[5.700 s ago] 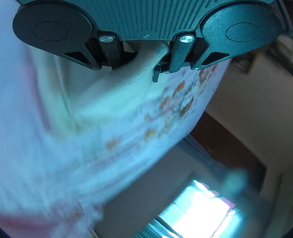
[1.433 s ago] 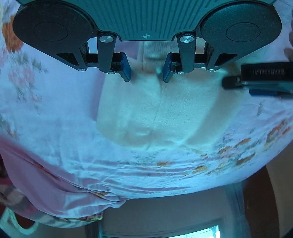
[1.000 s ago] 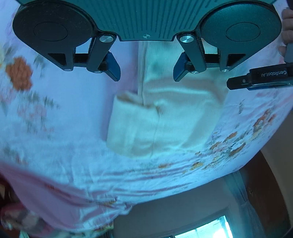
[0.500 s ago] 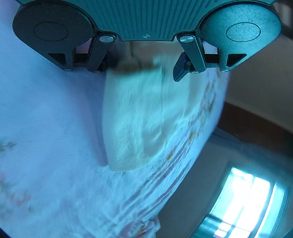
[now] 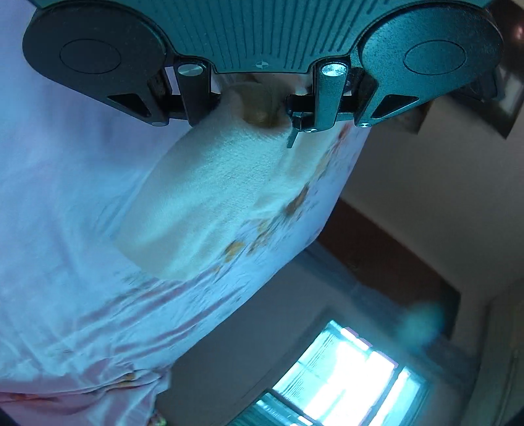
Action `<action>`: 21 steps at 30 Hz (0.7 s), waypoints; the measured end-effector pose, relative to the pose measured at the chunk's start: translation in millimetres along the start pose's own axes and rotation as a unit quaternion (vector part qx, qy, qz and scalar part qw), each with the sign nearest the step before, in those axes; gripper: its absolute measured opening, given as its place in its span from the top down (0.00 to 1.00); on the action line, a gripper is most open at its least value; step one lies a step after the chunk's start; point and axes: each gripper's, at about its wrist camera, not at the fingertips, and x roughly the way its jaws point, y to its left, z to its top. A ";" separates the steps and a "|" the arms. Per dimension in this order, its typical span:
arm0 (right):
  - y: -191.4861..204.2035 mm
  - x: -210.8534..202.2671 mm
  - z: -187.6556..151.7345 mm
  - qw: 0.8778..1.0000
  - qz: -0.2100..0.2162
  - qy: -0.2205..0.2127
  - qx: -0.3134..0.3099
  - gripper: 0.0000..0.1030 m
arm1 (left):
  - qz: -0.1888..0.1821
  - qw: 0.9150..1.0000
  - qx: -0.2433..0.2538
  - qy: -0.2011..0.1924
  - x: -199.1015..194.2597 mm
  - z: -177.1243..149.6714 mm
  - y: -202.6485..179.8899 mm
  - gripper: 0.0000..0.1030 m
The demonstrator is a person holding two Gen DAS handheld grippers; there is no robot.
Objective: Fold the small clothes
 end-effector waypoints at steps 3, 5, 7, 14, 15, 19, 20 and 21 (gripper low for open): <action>1.1 14.0 -30.6 0.999 -0.014 0.033 -0.003 0.76 | 0.027 1.000 0.000 0.016 -9.1 -27.3 12.6 0.78; -7.5 27.4 -53.2 0.996 -0.061 0.057 -0.007 0.72 | 0.056 0.997 -0.011 0.044 2.0 -51.6 23.7 0.76; -17.9 36.5 -69.0 0.990 -0.120 0.078 -0.013 0.64 | 0.088 0.994 0.002 0.063 11.9 -74.8 29.0 0.63; 6.5 -15.3 -72.3 0.985 -0.169 0.031 -0.027 0.39 | 0.153 0.987 0.043 0.025 -30.1 -76.2 5.8 0.33; 13.7 -25.0 -74.9 0.984 -0.175 0.029 -0.035 0.39 | 0.165 0.985 0.047 0.024 -36.3 -74.9 1.7 0.31; 51.5 -60.9 -96.7 0.981 -0.177 0.018 -0.075 0.27 | 0.201 0.978 0.051 0.019 -66.9 -78.5 -14.9 0.23; 58.7 -68.9 -103.2 0.980 -0.182 0.015 -0.081 0.21 | 0.206 0.977 0.054 0.015 -75.3 -81.5 -20.3 0.21; 65.0 -77.2 -109.0 0.979 -0.182 0.014 -0.086 0.20 | 0.208 0.976 0.059 0.011 -83.4 -83.6 -25.3 0.19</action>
